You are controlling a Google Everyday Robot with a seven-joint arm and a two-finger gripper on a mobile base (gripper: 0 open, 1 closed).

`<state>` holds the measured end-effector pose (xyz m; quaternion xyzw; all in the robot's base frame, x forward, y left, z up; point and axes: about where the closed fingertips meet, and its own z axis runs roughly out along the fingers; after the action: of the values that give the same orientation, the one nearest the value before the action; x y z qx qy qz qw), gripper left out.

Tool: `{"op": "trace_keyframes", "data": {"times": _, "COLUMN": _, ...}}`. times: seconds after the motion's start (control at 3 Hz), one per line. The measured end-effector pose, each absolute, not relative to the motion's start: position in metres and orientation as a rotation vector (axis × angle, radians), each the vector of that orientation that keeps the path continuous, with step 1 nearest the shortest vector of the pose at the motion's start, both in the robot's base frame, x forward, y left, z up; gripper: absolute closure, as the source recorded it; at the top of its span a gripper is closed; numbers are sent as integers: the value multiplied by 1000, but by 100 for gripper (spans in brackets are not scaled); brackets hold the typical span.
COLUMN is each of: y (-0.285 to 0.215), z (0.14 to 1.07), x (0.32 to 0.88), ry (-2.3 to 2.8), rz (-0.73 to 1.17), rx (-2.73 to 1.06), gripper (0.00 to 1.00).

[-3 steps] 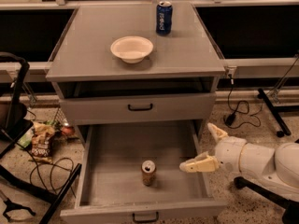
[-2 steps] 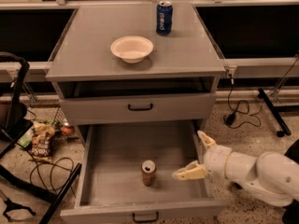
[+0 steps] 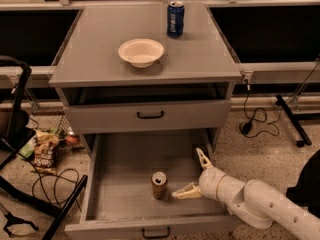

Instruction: Pick orange can from middle drawer and place on counter

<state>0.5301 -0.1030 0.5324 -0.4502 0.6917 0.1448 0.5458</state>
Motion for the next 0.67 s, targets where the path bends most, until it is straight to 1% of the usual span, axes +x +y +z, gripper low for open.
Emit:
{"op": "trace_keyframes", "data": {"times": 0.33, "y": -79, "z": 503, "x": 535, "ry": 1653, "rz": 323, "rx": -1150, "gripper": 0}}
{"op": "trace_keyframes", "data": {"times": 0.67, "y": -51, "z": 483, "x": 530, "ry": 1688, "rz": 353, "rx": -1226, "gripper": 0}}
